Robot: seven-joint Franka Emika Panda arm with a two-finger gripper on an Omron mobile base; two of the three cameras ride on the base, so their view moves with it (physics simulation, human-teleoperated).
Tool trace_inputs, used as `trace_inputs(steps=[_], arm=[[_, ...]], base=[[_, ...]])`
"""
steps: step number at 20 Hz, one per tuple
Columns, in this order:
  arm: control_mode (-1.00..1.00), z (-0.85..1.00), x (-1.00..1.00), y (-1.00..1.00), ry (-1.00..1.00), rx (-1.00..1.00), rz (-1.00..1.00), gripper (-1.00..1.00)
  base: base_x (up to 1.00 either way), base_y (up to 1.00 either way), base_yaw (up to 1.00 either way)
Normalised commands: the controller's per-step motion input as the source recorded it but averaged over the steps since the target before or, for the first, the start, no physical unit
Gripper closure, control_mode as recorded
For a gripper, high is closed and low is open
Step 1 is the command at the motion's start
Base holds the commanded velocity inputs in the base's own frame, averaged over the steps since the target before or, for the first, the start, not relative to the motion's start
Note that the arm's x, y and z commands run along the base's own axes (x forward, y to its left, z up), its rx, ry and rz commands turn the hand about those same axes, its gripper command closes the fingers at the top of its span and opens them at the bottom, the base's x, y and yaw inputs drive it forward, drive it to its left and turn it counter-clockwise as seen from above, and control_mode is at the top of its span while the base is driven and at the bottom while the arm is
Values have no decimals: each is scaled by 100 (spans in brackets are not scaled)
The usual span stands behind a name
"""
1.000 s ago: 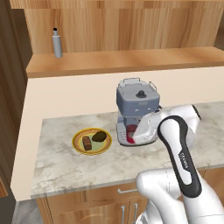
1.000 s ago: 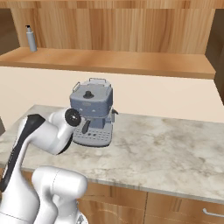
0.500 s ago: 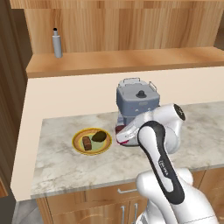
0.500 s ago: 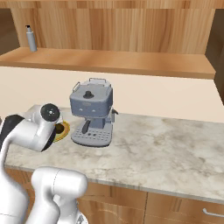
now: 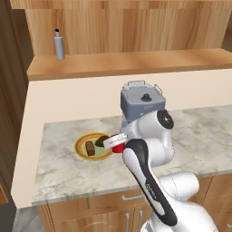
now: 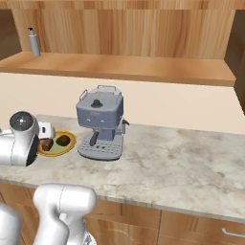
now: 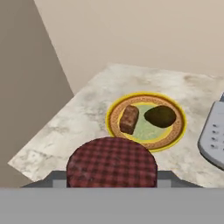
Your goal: Pick the avocado and bread from the counter and place them on the plate. Then pick the jam from the cabinet and place it next to the plate. Lastly close the cabinet door.
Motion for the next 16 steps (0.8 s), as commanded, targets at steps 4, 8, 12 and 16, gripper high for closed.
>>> trace_inputs(steps=[4,8,12,16], arm=[[-100,-34,-18,33,0,0,-31,100],[-100,-30,-2,23,0,0,-33,100],[-100,-29,0,5,0,0,-33,100],[-100,-26,15,2,-4,-2,-24,100]], base=[[0,0,0],[0,0,0],[0,0,0],[0,0,0]])
